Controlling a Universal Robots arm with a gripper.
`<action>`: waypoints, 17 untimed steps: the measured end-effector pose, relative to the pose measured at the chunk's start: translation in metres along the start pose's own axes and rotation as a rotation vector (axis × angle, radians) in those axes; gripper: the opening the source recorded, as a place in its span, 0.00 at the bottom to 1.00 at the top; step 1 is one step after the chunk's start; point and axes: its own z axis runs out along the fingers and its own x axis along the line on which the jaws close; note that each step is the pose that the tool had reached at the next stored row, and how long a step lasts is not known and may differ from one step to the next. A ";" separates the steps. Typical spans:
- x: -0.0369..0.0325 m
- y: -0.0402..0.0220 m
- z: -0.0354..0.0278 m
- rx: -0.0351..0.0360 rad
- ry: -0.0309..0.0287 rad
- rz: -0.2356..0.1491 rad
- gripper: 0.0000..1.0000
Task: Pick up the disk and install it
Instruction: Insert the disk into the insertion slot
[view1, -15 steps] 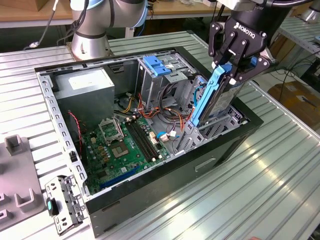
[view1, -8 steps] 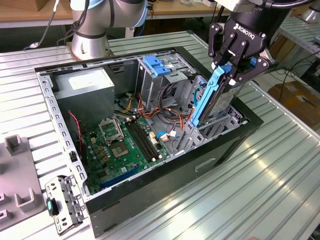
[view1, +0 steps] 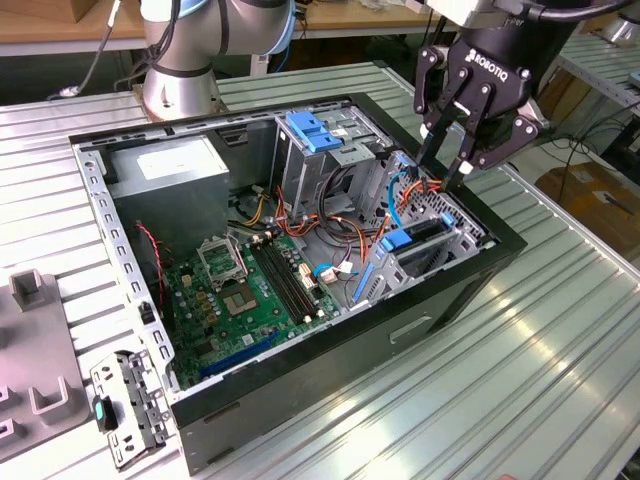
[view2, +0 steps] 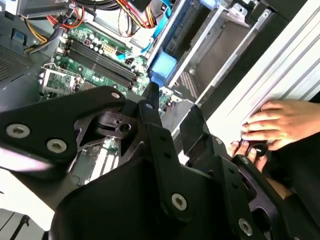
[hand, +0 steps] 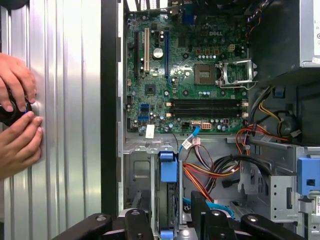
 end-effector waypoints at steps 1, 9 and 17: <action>-0.0001 -0.0001 0.0022 0.0001 -0.0003 0.000 0.45; -0.0006 -0.0004 0.0197 0.0002 -0.0001 -0.004 0.24; -0.0011 -0.0007 0.0372 0.0002 -0.0001 -0.006 0.11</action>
